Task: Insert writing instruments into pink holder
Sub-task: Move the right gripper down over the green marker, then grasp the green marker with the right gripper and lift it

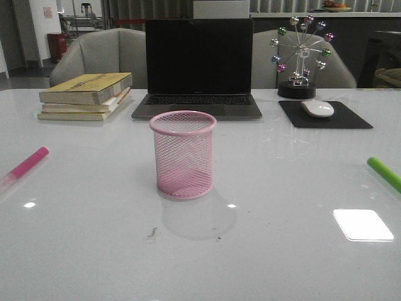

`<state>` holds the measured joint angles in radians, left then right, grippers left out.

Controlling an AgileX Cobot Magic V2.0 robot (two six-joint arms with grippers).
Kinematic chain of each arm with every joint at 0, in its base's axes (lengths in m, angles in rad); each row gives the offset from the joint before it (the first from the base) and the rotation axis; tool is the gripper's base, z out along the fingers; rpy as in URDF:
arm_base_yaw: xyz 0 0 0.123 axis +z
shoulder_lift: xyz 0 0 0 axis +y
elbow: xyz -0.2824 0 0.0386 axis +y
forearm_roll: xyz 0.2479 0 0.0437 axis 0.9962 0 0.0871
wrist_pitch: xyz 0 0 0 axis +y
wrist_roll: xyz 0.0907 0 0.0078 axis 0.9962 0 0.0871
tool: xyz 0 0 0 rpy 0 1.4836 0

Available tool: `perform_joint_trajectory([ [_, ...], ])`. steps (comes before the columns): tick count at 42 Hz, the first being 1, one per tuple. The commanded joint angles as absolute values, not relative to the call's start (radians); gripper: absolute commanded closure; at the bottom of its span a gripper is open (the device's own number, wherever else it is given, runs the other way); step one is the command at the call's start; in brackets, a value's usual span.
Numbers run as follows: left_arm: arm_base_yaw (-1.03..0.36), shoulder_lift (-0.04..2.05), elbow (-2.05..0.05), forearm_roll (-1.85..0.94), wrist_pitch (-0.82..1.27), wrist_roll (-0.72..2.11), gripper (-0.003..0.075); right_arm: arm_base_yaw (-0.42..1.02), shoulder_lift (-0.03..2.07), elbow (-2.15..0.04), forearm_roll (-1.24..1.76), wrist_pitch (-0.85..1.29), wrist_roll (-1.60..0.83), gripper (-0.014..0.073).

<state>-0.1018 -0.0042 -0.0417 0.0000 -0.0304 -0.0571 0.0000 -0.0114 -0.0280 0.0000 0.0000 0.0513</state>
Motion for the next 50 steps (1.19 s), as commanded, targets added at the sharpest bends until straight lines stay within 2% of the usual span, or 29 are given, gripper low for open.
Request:
perform_joint_trajectory([
  [1,-0.107,-0.020,-0.171,-0.007,-0.103,-0.056,0.0629,-0.002,-0.028,-0.164,-0.006,-0.029,0.045,0.0565],
  [7,-0.107,0.024,-0.361,-0.007,0.048,-0.056,0.0629,-0.002,0.020,-0.358,-0.006,0.105,0.045,0.0565],
  [21,-0.107,0.310,-0.748,-0.009,0.419,-0.056,0.0629,-0.002,0.308,-0.700,-0.006,0.424,0.045,0.0565],
  [37,-0.107,0.564,-0.747,-0.009,0.645,-0.056,0.0629,-0.002,0.588,-0.722,-0.006,0.705,0.045,0.0565],
  [48,-0.107,0.681,-0.735,-0.008,0.646,-0.056,0.0625,-0.002,0.741,-0.701,0.000,0.709,0.045,0.0560],
  [50,-0.107,0.695,-0.730,-0.008,0.631,-0.054,0.0594,-0.002,0.766,-0.701,0.000,0.706,0.045,0.0518],
])
